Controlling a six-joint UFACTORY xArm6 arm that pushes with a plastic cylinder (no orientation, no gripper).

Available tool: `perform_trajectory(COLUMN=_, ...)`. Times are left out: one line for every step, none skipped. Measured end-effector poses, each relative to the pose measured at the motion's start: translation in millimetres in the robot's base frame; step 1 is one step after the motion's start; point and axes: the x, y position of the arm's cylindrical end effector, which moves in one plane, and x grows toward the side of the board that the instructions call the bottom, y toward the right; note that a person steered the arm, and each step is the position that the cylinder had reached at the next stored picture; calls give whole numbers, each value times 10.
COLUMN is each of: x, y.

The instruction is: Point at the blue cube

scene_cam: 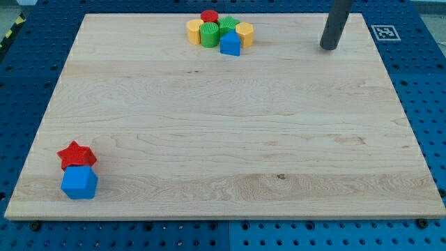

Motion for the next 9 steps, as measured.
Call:
perform_trajectory(x=0, y=0)
perform_trajectory(x=98, y=-6)
perform_trajectory(x=441, y=-234)
perform_trajectory(x=736, y=-599)
perform_trajectory(x=963, y=-998)
perform_trajectory(x=1045, y=-1475)
perform_trajectory(x=1045, y=-2003)
perform_trajectory(x=1045, y=-2553)
perform_trajectory(x=1081, y=-3209)
